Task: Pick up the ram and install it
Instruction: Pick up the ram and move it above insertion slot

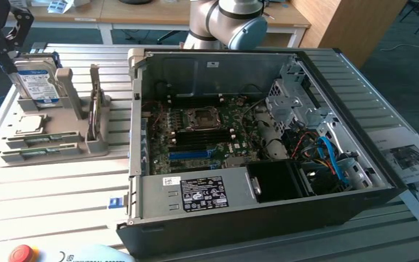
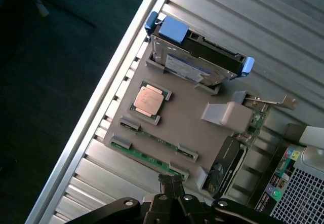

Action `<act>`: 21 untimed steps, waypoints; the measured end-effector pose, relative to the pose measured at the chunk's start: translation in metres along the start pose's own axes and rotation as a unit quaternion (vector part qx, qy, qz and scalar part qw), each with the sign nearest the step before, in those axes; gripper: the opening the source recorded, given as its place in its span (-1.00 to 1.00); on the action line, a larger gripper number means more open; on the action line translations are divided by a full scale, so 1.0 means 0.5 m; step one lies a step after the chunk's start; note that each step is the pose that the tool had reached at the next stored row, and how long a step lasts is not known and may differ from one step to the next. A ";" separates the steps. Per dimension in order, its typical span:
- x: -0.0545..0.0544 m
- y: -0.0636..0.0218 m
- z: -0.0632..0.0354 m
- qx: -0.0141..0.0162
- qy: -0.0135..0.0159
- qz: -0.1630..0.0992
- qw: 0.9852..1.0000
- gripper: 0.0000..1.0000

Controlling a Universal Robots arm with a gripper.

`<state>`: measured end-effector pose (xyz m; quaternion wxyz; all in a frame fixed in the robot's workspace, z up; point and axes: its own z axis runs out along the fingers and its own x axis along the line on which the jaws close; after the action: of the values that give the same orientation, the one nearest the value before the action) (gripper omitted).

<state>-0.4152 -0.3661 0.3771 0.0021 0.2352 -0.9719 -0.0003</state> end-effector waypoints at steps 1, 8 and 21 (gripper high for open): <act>0.000 0.000 0.000 0.000 0.001 -0.006 1.000 -0.80; 0.000 0.000 0.000 0.001 0.003 -0.055 0.999 -0.80; 0.000 0.000 0.001 0.003 0.004 -0.163 0.987 -0.80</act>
<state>-0.4152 -0.3661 0.3768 0.0047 0.3902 -0.9207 0.0036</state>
